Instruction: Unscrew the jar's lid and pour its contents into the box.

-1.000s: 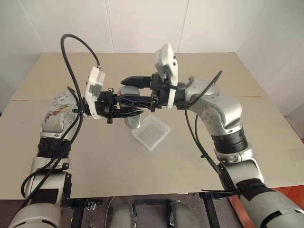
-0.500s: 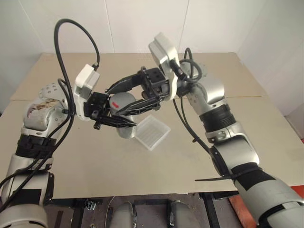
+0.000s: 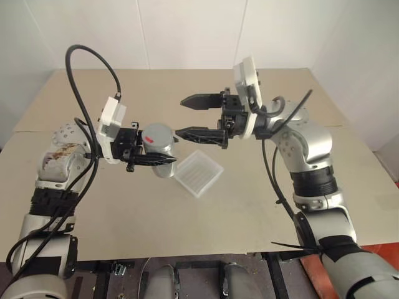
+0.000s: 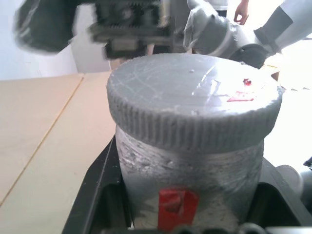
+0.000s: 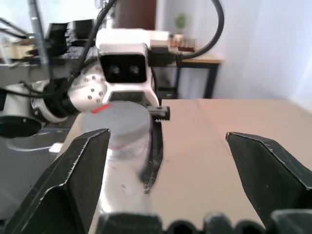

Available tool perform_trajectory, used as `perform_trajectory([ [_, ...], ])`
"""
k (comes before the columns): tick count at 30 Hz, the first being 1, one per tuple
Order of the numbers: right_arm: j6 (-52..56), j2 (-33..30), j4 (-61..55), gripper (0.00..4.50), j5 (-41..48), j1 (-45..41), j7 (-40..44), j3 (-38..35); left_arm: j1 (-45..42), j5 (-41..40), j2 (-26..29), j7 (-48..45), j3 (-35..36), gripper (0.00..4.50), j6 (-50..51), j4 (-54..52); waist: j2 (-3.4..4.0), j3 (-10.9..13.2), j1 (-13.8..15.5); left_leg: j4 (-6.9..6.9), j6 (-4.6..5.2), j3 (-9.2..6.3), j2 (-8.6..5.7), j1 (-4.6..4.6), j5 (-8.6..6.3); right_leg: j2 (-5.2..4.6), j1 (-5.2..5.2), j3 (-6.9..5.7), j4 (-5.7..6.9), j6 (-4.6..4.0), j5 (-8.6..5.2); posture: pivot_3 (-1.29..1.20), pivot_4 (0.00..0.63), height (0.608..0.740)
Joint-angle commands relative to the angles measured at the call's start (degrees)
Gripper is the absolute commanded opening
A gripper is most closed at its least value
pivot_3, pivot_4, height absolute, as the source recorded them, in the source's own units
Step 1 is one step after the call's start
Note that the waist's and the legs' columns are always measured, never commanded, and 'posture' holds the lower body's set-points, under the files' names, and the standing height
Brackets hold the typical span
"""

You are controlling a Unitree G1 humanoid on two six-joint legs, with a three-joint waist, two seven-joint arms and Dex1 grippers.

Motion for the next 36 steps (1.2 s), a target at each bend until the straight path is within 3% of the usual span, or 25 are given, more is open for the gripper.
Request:
perform_trajectory([
  [1, 3.29, 0.87, -8.31, 4.49, 0.06, 0.66, -6.65, 0.75, -0.96, 0.20, -0.99, 1.45, 1.59, 2.02, -0.36, 0.23, 0.00, 0.00, -0.03, 0.00, 0.05, -0.01, 0.00, 0.01, -0.03, 0.01, 0.00, 0.00, 0.01, 0.00, 0.00, 0.00, 0.150, 0.740],
  [10, 7.53, 4.25, -14.05, 4.49, -0.62, 0.05, -15.08, 4.70, -2.49, 2.34, -3.53, 2.90, 1.10, 2.02, -0.86, 2.71, 0.00, 0.00, 0.35, 0.01, 0.26, 0.00, -0.02, 0.01, -0.15, -0.01, 0.03, -0.01, -0.04, 0.00, 0.00, 0.00, 0.150, 0.740],
  [22, 4.45, 8.09, -4.46, 4.49, -5.53, -2.69, -17.16, 7.82, -3.05, 2.91, -4.21, 2.58, 1.77, 2.02, -0.98, 2.64, 0.00, 0.00, 0.24, 0.01, 0.29, -0.01, -0.02, 0.01, -0.17, 0.00, 0.04, -0.02, -0.05, 0.00, 0.00, 0.00, 0.150, 0.740],
  [36, -2.32, -0.80, 2.40, 4.49, -4.62, -1.16, -8.09, 2.56, 0.25, 0.72, 0.63, 0.35, 4.36, 2.02, 1.40, -1.33, 0.00, 0.00, 0.21, 0.01, 0.31, -0.01, -0.01, 0.01, -0.18, 0.00, 0.04, -0.02, -0.06, 0.00, 0.00, 0.00, 0.150, 0.740],
])
